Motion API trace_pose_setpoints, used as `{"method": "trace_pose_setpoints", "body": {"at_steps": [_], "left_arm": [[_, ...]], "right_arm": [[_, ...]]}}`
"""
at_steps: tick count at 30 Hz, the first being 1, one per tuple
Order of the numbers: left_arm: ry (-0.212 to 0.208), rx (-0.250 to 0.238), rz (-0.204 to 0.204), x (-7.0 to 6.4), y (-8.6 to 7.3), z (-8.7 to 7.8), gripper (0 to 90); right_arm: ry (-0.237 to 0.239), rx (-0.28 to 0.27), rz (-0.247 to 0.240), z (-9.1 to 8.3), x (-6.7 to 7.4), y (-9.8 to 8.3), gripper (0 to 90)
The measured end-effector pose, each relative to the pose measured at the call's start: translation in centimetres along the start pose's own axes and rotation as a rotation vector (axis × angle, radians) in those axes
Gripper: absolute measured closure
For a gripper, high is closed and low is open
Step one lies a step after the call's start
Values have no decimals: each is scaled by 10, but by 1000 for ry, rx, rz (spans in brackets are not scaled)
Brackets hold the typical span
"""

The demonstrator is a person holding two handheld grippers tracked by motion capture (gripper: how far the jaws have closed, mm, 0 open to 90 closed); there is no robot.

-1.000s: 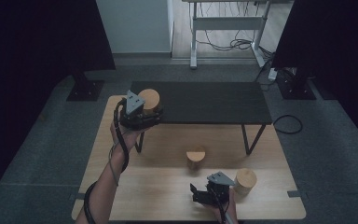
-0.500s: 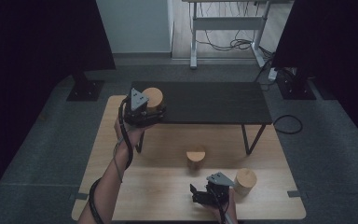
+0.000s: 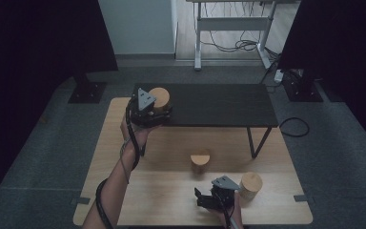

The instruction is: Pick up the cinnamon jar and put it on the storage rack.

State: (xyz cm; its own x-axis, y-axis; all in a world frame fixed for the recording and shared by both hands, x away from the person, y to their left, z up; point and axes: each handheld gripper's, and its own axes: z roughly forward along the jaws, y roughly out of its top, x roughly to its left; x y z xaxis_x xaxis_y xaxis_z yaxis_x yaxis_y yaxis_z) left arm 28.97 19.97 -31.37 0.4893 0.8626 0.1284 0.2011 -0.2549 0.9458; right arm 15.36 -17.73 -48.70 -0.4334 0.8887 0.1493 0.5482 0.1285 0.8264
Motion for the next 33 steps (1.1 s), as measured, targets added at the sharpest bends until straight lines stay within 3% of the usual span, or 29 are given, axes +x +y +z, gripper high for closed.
{"method": "trace_pose_setpoints", "body": {"at_steps": [24,30,33], "left_arm": [[-3,26,-34,5,-1,11,253],[-4,30,-102,14,-4,14,251],[-1,30,-99,14,-5,14,251]], "right_arm": [[-6,-1,-1,0,-1,0,43],[-6,-1,-1,0,-1,0,43],[-6,-2,0,0,-1,0,43]]}}
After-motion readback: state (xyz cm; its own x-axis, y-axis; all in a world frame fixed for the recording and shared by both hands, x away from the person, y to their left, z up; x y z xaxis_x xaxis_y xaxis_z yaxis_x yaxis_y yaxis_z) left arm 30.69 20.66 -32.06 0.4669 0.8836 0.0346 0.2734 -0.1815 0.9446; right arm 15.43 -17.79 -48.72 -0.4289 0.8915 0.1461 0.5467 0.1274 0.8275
